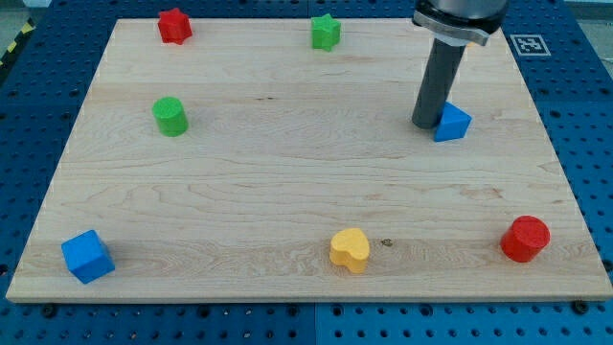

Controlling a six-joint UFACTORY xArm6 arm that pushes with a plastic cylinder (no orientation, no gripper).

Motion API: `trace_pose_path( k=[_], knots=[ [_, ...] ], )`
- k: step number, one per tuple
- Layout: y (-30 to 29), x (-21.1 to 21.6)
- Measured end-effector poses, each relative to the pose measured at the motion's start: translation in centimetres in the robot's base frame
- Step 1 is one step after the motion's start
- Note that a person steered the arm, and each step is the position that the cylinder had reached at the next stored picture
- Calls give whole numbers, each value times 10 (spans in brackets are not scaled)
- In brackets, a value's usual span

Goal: Move the green circle to the left vertically to blue cube

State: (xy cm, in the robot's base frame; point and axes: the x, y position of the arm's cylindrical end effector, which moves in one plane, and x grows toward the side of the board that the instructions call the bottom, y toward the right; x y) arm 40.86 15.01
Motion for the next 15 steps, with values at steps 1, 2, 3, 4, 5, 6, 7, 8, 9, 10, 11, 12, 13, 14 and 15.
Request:
trace_pose_path(
  k=[1,2,3,4,5,6,7,8,9,10,11,12,13,14,15],
  knots=[
    [2,15],
    [0,17],
    [-2,17],
    [-70,17],
    [-158,17],
    [-244,17],
    [-251,17],
    [-285,17],
    [-310,17],
    [-312,12],
    [-312,-9],
    [-314,-10],
    [-311,-21],
    [-309,-45],
    [-329,-51]
  ],
)
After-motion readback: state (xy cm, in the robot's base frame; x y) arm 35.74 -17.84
